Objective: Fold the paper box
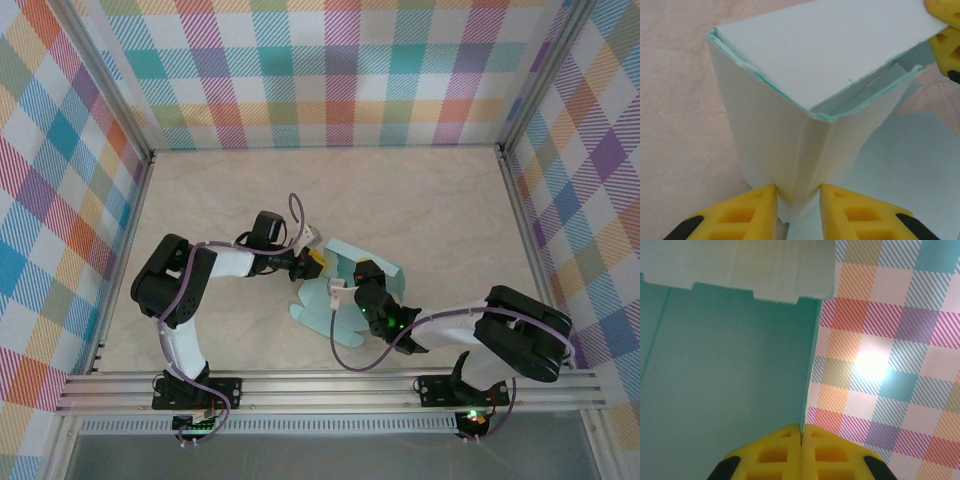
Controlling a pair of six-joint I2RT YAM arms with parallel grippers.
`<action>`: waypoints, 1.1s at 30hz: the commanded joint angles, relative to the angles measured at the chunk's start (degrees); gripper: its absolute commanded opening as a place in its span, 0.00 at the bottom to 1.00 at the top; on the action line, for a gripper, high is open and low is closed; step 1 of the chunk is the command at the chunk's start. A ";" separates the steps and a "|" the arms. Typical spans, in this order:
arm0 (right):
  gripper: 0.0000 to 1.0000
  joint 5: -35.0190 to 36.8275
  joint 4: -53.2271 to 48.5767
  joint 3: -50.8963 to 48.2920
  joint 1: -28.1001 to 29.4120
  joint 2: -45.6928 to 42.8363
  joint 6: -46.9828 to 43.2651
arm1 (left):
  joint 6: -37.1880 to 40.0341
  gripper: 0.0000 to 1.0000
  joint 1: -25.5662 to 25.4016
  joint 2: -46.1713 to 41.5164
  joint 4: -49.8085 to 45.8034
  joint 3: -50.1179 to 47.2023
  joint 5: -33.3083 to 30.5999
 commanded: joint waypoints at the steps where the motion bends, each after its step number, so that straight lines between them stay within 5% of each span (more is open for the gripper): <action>1: 0.00 -1.37 1.38 0.55 1.04 2.13 -1.67 | -2.40 0.28 -2.19 0.73 5.29 -0.67 -1.76; 9: 0.00 -0.30 -1.64 1.29 1.35 -0.31 0.14 | -5.57 0.30 -3.79 1.07 11.76 -2.95 -9.89; 19: 0.00 -0.77 -12.15 2.99 1.94 -4.24 6.98 | -8.97 0.30 -5.29 1.34 15.96 -3.19 -14.31; 33: 0.00 -0.75 -14.20 3.14 2.24 -2.12 11.02 | -14.60 0.25 -8.82 1.77 21.83 -3.33 -20.77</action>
